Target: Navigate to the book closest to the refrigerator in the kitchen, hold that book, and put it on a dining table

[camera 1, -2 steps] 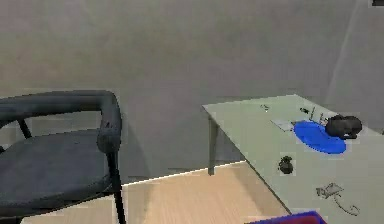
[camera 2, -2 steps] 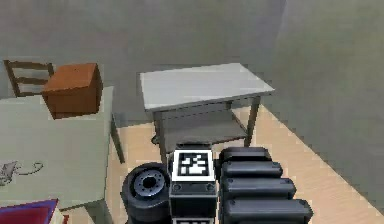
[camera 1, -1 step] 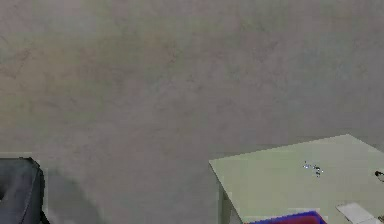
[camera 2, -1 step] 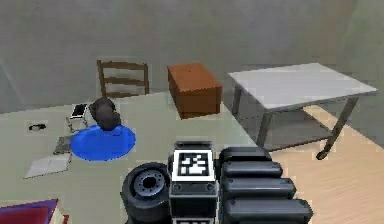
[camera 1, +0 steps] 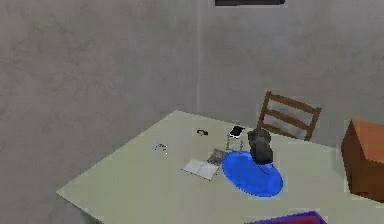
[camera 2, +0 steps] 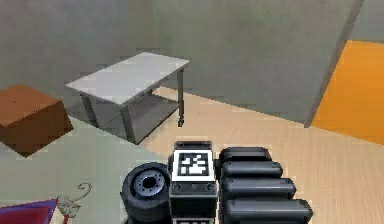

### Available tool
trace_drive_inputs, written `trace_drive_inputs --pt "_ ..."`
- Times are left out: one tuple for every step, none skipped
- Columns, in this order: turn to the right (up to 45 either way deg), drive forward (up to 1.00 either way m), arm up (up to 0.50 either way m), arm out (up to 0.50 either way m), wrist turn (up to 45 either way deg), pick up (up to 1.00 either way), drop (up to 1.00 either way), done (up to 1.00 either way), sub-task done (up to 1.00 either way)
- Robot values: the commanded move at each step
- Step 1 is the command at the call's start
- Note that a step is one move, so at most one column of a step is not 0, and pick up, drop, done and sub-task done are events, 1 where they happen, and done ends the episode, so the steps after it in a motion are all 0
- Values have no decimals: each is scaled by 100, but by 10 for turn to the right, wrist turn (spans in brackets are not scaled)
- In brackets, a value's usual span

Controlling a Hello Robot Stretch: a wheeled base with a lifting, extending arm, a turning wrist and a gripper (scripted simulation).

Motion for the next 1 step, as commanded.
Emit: trace_drive_inputs --pt "30 0 0 0 0 0 0 0 0"
